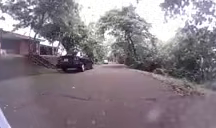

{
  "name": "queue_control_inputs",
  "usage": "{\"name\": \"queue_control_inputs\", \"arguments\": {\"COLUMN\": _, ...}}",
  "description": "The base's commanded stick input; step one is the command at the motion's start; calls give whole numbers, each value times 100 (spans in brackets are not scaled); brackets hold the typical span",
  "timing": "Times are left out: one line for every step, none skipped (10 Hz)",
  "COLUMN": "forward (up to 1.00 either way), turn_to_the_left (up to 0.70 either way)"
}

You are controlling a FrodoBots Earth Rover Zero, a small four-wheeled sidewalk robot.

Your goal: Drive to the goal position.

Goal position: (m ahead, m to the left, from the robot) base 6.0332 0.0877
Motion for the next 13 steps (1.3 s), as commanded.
{"name": "queue_control_inputs", "arguments": {"forward": 70, "turn_to_the_left": 0}}
{"name": "queue_control_inputs", "arguments": {"forward": 70, "turn_to_the_left": 0}}
{"name": "queue_control_inputs", "arguments": {"forward": 70, "turn_to_the_left": 0}}
{"name": "queue_control_inputs", "arguments": {"forward": 70, "turn_to_the_left": 0}}
{"name": "queue_control_inputs", "arguments": {"forward": 70, "turn_to_the_left": 0}}
{"name": "queue_control_inputs", "arguments": {"forward": 70, "turn_to_the_left": 0}}
{"name": "queue_control_inputs", "arguments": {"forward": 70, "turn_to_the_left": 0}}
{"name": "queue_control_inputs", "arguments": {"forward": 70, "turn_to_the_left": 0}}
{"name": "queue_control_inputs", "arguments": {"forward": 70, "turn_to_the_left": 0}}
{"name": "queue_control_inputs", "arguments": {"forward": 70, "turn_to_the_left": 0}}
{"name": "queue_control_inputs", "arguments": {"forward": 70, "turn_to_the_left": 0}}
{"name": "queue_control_inputs", "arguments": {"forward": 70, "turn_to_the_left": 0}}
{"name": "queue_control_inputs", "arguments": {"forward": 70, "turn_to_the_left": 0}}
